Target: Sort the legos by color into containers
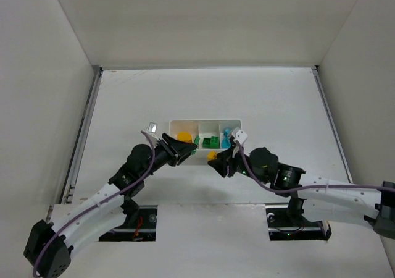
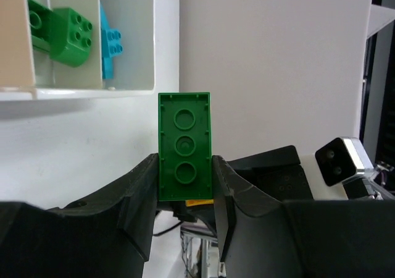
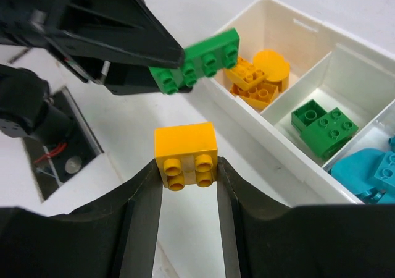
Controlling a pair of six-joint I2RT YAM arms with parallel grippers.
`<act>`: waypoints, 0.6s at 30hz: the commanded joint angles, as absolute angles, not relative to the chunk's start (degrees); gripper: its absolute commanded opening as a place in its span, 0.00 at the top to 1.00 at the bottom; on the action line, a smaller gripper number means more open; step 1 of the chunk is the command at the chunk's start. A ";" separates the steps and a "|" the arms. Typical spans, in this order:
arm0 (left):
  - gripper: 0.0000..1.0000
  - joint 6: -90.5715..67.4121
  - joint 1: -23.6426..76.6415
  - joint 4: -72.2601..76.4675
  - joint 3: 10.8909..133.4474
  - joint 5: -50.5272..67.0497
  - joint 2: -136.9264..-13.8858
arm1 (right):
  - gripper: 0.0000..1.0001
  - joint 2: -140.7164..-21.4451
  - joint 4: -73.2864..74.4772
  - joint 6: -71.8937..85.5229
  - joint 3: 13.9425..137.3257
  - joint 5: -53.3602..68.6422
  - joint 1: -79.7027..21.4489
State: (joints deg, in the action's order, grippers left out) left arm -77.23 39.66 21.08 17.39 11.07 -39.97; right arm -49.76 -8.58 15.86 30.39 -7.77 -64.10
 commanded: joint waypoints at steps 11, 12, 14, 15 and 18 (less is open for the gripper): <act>0.79 -62.06 33.26 9.23 25.31 -2.10 -29.36 | 0.64 -78.29 -20.47 16.70 46.75 -12.56 -59.73; 0.79 -61.53 33.35 8.71 25.14 -2.81 -28.83 | 0.64 -80.05 -20.65 16.87 47.98 -13.00 -59.29; 0.79 -61.00 33.44 8.09 24.79 -3.25 -28.57 | 0.63 -83.48 -20.74 17.22 50.61 -13.45 -58.49; 0.79 -60.91 33.27 7.91 24.61 -3.34 -28.48 | 0.59 -84.89 -20.74 17.31 51.84 -13.80 -58.05; 0.79 -60.82 32.65 7.82 24.35 -3.34 -28.21 | 0.39 -87.54 -20.74 17.49 54.75 -14.76 -56.56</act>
State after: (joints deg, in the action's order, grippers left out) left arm -62.35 33.26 8.99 23.27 -1.32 -28.82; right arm -86.74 -16.43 17.04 50.54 -12.45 -57.69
